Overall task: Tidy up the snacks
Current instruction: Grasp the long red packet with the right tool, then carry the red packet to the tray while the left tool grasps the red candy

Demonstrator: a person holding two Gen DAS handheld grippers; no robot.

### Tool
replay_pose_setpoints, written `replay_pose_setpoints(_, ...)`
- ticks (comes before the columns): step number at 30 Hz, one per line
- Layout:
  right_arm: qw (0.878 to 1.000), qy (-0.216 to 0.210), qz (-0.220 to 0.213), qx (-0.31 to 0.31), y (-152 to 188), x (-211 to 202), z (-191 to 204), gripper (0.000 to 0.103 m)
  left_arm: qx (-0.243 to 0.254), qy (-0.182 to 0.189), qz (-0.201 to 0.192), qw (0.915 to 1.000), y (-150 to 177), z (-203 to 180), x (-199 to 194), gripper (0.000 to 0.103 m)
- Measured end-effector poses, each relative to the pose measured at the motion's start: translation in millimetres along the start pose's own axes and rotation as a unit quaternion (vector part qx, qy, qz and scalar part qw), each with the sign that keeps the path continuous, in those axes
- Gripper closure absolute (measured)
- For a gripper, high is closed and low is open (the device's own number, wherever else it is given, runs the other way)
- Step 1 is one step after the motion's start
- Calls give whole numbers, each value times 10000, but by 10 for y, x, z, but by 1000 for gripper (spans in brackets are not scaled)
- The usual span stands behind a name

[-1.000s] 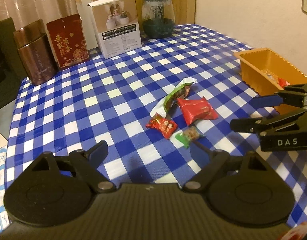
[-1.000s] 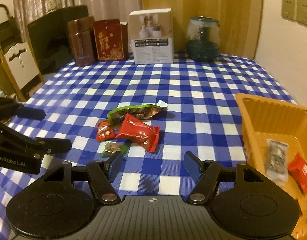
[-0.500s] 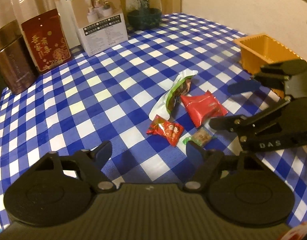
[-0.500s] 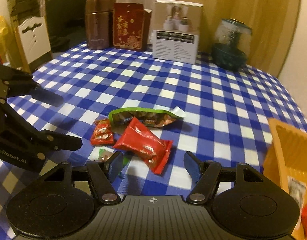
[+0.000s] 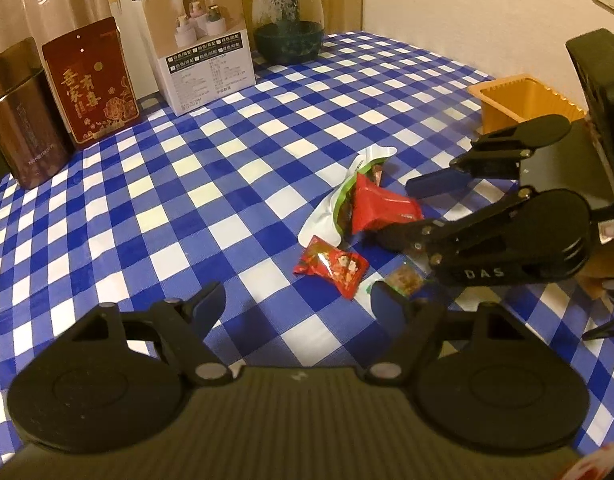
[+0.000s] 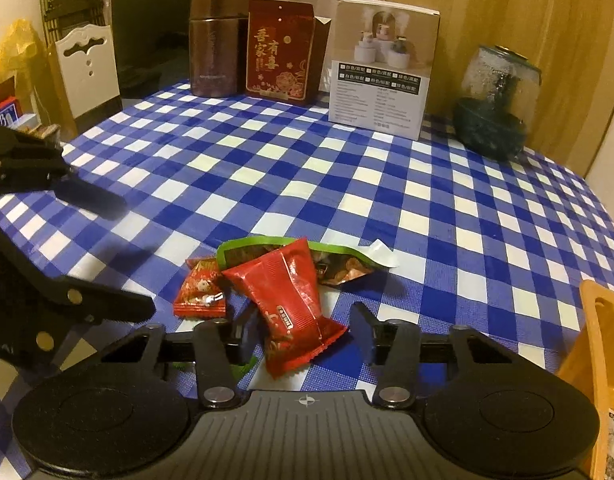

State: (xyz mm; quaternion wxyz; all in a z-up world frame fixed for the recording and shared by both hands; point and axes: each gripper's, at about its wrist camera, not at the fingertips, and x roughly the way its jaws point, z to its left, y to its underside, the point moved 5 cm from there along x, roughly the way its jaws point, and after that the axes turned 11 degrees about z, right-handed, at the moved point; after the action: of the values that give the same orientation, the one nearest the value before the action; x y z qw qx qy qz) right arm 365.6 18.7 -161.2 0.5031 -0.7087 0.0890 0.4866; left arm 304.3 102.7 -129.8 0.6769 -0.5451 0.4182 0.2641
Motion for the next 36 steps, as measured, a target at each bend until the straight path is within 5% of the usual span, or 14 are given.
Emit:
replay_pose_setpoints(2, 10000, -56, -7, -28, -2, -21, 17, 69, -41, 4, 4, 10000, -3, -3, 11, 25)
replay_pose_setpoints(8, 9993, 5, 168, 320, 75, -148, -7, 72, -281, 111, -20, 9995, -40, -42, 51, 26)
replay_pose_setpoints(21, 9920, 267, 358, 1182, 290, -471, -204, 72, -1058, 265, 8, 9940, -208, -141, 266, 62)
replay_pose_setpoints(36, 9906, 229, 273, 1321, 303, -526, -236, 72, -1153, -98, 125, 9932, -58, -85, 272, 78)
